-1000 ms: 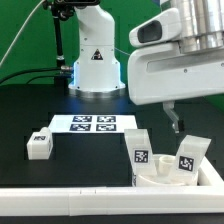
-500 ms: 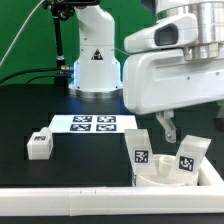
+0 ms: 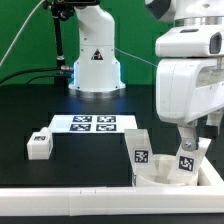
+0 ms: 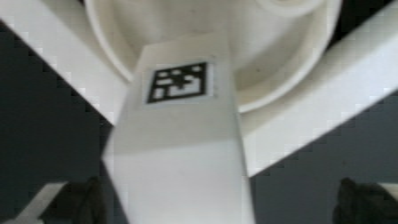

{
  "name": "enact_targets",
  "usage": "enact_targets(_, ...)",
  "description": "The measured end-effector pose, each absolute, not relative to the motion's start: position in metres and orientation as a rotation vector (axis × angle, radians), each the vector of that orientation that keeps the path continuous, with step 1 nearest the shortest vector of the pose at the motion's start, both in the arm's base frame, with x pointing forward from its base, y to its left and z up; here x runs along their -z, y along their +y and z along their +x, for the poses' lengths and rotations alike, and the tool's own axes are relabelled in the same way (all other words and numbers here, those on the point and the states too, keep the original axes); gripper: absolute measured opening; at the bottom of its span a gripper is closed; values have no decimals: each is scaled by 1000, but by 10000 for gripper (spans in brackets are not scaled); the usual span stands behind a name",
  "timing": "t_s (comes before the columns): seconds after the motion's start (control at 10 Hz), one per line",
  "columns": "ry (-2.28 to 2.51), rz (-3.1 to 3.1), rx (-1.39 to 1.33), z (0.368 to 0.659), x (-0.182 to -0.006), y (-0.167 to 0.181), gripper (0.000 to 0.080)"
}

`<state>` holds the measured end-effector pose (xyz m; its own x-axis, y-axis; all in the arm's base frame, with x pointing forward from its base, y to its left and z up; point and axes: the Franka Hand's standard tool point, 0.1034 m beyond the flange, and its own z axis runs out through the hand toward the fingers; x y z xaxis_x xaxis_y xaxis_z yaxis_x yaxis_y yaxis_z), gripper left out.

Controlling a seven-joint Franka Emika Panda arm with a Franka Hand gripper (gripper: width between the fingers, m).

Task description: Assemble stool

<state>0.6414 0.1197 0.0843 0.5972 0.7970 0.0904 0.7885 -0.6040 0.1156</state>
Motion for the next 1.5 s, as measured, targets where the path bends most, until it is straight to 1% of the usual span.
enact_targets(0.3, 1337, 2766, -203, 641, -83, 119, 649)
enact_targets(0.6, 1309, 2777, -141, 638, -70, 121, 649)
enact_targets(0.8, 1266, 2800, -127, 636, -68, 121, 649)
enact_targets(1.0, 1262, 2802, -127, 636, -68, 120, 383)
enact_targets(1.1, 1165, 2848, -131, 636, -68, 120, 383)
enact_targets(1.2, 1062, 2892, -135, 636, -68, 120, 336)
enact_targets(1.3, 888, 2955, -140, 637, -68, 118, 336)
enact_targets(1.5, 738, 2997, -179, 643, -68, 111, 336)
